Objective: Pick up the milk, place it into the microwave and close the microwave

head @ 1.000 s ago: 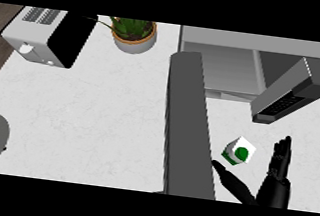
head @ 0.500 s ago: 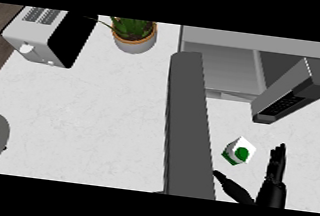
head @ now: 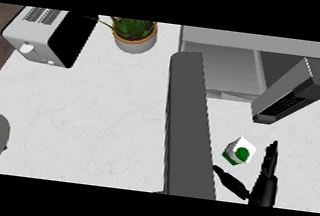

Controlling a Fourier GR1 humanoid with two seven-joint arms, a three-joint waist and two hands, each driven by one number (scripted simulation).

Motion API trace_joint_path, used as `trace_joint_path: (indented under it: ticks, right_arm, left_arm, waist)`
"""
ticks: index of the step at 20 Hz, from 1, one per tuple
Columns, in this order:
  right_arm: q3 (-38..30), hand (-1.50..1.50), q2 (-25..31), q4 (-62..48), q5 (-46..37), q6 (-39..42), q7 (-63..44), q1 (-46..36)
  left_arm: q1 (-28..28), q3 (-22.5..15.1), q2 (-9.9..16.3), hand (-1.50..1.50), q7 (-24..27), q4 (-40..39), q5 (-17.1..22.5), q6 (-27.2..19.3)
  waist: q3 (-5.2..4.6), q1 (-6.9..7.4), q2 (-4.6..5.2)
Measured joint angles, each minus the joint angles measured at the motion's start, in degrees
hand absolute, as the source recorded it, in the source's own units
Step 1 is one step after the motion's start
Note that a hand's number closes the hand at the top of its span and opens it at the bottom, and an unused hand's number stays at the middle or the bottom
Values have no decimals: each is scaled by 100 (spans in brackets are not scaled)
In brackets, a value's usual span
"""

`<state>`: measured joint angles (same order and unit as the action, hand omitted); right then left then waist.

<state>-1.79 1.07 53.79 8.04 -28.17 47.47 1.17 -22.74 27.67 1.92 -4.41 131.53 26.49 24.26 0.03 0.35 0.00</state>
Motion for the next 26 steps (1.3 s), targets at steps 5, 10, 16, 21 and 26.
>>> trace_joint_path:
  ticks: [5,10,16,21,26]
  right_arm:
    - [-295,150,52,-798,58,161,290,-514]
    - [-456,150,158,-1558,57,511,727,-957]
    - [-620,150,151,-1887,-62,408,1168,-1278]
    - [-474,150,484,-2082,-186,953,1200,-1604]
    - [-181,150,1004,-2352,-376,2049,1177,-1984]
  left_arm:
    - [77,54,-32,-150,67,-159,-71,108]
    - [-29,-92,-77,-150,138,-118,-155,96]
    - [-127,-119,-115,-150,180,-61,-163,138]
    - [-104,20,-23,-150,17,-16,45,132]
    - [-84,94,37,-150,-5,-50,182,186]
  waist:
    - [-1,2,0]
    - [-1,14,2]
    - [-13,16,-6]
    - [-1,46,6]
    - [6,94,21]
